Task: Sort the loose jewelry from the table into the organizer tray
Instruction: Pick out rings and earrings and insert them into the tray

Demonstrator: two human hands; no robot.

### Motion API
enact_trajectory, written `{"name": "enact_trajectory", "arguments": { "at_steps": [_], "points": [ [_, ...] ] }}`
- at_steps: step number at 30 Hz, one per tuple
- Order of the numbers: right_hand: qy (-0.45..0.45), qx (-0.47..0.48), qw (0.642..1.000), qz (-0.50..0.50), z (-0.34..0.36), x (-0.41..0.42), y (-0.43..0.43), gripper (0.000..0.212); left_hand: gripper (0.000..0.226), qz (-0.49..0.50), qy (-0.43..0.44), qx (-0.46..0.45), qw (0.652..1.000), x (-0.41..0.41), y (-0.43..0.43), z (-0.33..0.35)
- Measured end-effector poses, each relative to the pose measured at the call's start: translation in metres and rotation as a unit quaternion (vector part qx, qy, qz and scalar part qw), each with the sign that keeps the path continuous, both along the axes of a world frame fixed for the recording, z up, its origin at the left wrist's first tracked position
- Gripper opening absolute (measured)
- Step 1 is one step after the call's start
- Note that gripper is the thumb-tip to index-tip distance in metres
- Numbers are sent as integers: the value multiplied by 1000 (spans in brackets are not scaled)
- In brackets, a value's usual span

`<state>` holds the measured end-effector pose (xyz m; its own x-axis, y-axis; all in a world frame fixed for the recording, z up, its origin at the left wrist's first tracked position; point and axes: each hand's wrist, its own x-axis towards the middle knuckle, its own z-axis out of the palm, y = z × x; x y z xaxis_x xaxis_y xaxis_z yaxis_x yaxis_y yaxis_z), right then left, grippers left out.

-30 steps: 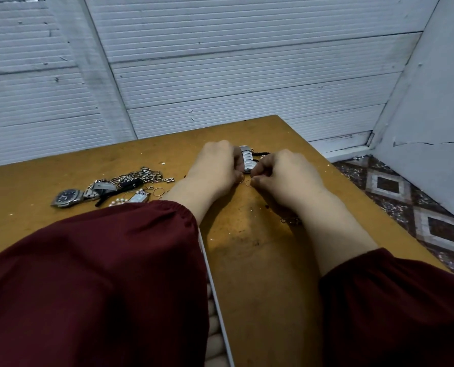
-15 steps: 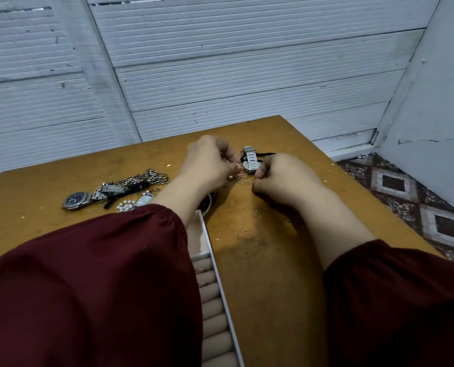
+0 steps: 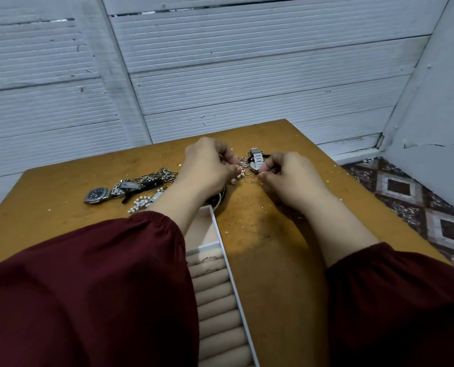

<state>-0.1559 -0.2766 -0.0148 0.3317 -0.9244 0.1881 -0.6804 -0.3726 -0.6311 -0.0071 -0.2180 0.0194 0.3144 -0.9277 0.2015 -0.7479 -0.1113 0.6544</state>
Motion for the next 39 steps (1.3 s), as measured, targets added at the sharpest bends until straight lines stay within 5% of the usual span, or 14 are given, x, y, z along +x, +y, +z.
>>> {"name": "enact_trajectory", "arguments": {
  "at_steps": [14,27,39],
  "points": [
    [-317,129,938,50,38,-8,101,18,16,86,142,-114,979,-8,113,8],
    [-363,167,916,46,12,-7,161,20,25,139,144,-108,974,-9,181,-27],
    [-352,173,919,43,9,-11,167,19,13,95,4,-36,995,-13,195,-30]
  ]
}}
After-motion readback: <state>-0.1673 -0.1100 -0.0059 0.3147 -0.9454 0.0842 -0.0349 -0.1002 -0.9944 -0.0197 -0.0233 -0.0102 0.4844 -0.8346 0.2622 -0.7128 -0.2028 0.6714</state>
